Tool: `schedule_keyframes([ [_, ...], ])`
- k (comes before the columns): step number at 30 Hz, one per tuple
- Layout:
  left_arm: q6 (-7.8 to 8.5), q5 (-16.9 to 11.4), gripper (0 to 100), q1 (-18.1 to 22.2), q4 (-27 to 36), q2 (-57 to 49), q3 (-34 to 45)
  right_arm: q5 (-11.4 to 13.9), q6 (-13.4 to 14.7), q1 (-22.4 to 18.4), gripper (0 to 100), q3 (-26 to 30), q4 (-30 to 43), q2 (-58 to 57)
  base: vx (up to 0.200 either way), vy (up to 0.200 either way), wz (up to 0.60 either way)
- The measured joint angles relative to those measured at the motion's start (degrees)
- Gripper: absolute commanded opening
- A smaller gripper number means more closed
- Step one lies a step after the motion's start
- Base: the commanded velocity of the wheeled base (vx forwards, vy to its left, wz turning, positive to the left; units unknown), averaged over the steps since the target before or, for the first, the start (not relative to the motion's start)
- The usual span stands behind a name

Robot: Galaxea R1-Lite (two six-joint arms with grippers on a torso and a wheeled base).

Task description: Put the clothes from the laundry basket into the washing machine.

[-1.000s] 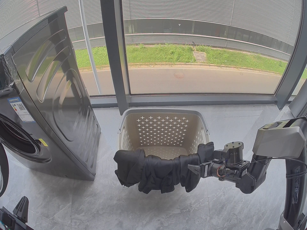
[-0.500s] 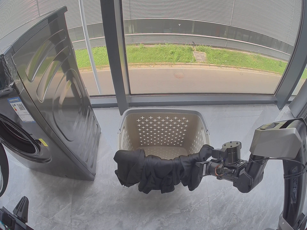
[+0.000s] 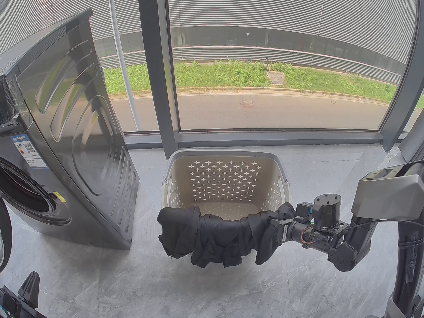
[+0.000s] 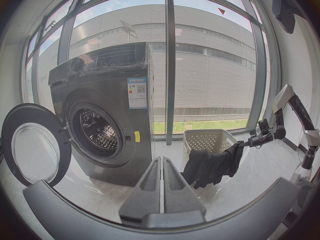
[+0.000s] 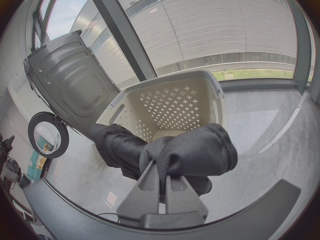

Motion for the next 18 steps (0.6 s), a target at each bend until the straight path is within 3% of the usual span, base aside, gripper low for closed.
schedule_keyframes([
  [7,0.05,-0.02,0,0.0,0.0,0.0,0.0,-0.11,-0.07,0.37,0,5.22,-5.89,-5.01,0.0,0.0,0.0],
  [18,0.1,-0.02,0,0.05,0.02,0.0,0.0,-3.4,-1.3,3.11,0,7.84,-10.05,-15.96,0.0,0.0,0.0],
])
